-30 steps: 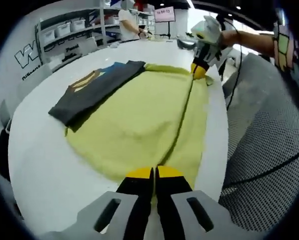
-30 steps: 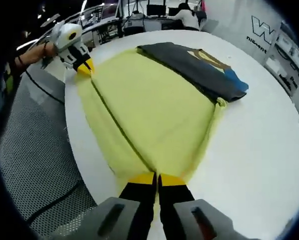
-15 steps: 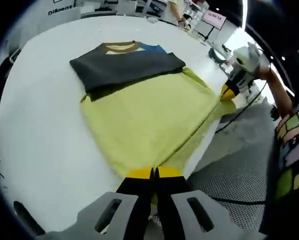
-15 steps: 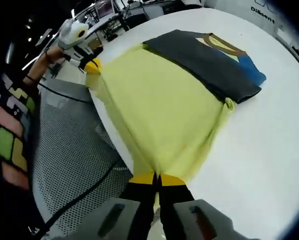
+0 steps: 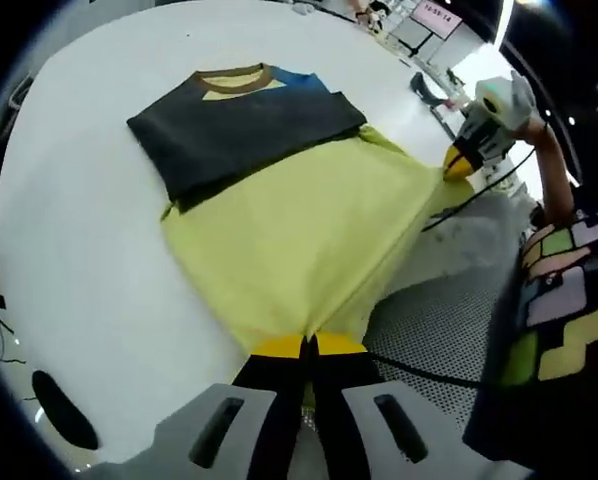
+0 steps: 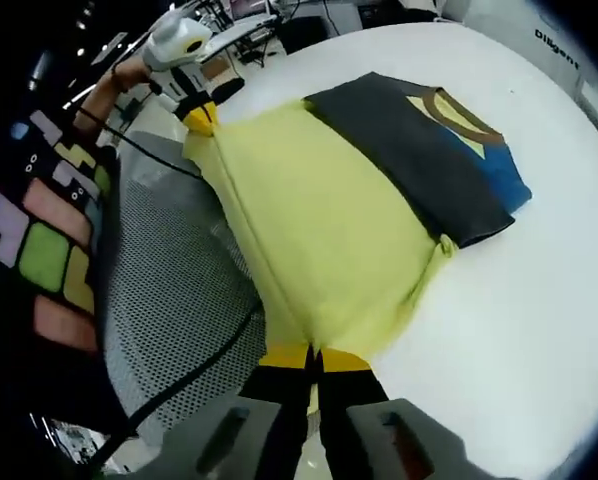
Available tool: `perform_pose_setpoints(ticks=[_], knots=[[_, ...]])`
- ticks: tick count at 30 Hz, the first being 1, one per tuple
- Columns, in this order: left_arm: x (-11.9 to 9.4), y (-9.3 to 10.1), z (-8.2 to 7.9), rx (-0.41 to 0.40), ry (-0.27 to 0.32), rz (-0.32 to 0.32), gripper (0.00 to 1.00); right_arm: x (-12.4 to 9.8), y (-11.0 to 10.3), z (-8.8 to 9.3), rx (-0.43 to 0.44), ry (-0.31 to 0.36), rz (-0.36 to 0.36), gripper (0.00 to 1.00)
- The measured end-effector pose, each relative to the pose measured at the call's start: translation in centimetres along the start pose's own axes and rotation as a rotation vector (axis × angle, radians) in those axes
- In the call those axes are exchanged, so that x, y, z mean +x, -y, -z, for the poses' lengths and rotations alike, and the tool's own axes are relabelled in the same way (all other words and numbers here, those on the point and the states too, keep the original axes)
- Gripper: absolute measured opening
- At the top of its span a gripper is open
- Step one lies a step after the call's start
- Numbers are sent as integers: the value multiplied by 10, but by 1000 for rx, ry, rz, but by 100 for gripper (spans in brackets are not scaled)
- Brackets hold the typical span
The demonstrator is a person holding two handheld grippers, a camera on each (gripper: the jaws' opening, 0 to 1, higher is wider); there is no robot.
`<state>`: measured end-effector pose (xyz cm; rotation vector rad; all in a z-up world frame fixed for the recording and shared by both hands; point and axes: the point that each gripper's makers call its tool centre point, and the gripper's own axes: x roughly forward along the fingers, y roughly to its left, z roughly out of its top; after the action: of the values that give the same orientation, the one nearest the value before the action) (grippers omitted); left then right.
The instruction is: Fold the garment on the visible template until the final outline fits inside the template.
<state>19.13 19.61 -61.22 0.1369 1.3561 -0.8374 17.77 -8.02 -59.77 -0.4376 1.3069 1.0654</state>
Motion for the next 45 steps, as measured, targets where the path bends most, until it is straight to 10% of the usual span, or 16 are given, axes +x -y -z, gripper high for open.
perform_pose_setpoints(ticks=[8, 22, 37, 45], knots=[[-12, 7, 1, -26, -10, 1, 0, -12, 2, -7, -11, -6, 37, 0], [-24, -35, -60, 23, 270, -212, 0, -24, 50, -44, 87, 197, 251, 0], [-18, -64, -92, 144, 364, -305, 0, -27, 95, -77, 82, 330, 435, 0], [-22, -86, -125, 159, 523, -390, 0, -34, 120, -92, 129, 417, 504, 0]])
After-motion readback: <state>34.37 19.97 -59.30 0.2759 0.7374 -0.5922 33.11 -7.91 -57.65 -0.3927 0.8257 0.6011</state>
